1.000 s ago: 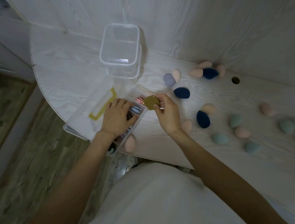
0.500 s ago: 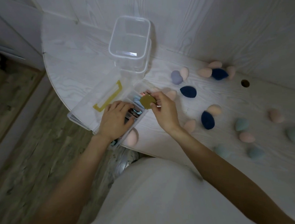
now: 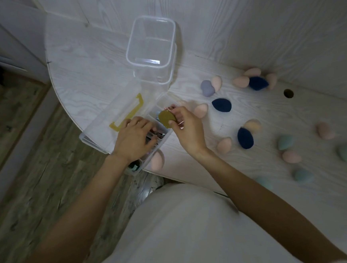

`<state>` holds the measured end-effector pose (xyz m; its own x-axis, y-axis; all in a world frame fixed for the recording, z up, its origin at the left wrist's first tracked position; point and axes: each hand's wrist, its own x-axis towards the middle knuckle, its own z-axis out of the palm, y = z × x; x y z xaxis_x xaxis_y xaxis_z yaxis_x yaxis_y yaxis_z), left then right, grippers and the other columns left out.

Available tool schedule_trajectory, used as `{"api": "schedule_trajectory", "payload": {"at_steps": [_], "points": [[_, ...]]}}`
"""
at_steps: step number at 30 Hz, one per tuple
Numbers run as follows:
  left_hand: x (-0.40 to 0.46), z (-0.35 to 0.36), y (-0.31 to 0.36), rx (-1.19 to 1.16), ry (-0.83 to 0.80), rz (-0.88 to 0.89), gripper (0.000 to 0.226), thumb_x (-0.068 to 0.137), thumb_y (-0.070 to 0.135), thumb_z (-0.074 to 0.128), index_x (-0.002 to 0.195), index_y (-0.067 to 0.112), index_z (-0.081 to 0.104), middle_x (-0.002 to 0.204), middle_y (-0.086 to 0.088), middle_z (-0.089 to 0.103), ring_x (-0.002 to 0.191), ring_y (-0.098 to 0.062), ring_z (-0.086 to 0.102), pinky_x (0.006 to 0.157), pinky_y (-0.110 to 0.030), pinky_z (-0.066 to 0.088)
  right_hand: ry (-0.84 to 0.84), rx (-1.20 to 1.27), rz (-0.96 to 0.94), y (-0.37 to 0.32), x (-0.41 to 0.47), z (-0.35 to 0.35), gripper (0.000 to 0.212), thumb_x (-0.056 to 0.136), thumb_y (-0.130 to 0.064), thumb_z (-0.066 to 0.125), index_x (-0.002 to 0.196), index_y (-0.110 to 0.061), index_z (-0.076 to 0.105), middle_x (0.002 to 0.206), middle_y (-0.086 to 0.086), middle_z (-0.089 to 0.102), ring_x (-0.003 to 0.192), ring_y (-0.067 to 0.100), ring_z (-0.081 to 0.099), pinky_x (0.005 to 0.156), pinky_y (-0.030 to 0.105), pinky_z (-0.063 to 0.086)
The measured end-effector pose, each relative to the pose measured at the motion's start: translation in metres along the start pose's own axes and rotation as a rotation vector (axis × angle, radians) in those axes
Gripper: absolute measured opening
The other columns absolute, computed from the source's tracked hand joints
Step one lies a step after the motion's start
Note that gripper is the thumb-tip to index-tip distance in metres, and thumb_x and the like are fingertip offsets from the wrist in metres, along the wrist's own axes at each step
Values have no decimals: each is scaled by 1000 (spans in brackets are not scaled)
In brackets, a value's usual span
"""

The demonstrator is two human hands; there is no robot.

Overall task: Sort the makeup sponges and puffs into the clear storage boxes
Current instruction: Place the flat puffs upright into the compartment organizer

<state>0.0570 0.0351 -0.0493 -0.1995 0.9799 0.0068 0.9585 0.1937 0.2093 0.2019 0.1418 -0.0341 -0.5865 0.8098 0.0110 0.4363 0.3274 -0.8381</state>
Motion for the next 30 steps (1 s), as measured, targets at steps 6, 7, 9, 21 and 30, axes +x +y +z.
{"api": "schedule_trajectory", "payload": {"at_steps": [6,7,9,21,30], "points": [[-8,-6,0,-1,30,-20,37,81,42,43,95,23,71,94,5,70,96,-24,57,84,-35,28,-106,-451,-220,-6,-1,25,13,77,-2,68,88,-6,64,86,12,65,77,29,62,56,34,49],[-9,-5,0,-1,29,-16,37,81,42,43,96,22,71,95,4,70,97,-24,57,85,-35,27,-111,-529,-244,-6,1,27,13,74,0,70,84,-6,65,83,14,64,76,32,62,53,33,49],[-10,-4,0,0,24,-21,42,80,44,43,100,19,70,96,1,70,100,-25,57,87,-35,26,-129,-588,-271,-8,6,28,10,75,-2,70,84,-6,68,85,14,64,84,33,61,57,34,50],[-2,3,20,62,-31,-187,76,71,73,27,99,11,61,91,-7,67,93,-27,48,77,-35,22,-202,-327,-39,-4,8,8,14,86,-16,63,97,-7,62,90,9,68,81,23,64,73,42,53],[-6,10,24,-221,51,-315,66,68,67,47,111,19,58,101,0,64,97,-21,41,73,-29,17,-297,-352,-186,-8,16,7,13,86,-15,62,95,-5,62,91,9,64,83,24,59,63,36,47]]}}
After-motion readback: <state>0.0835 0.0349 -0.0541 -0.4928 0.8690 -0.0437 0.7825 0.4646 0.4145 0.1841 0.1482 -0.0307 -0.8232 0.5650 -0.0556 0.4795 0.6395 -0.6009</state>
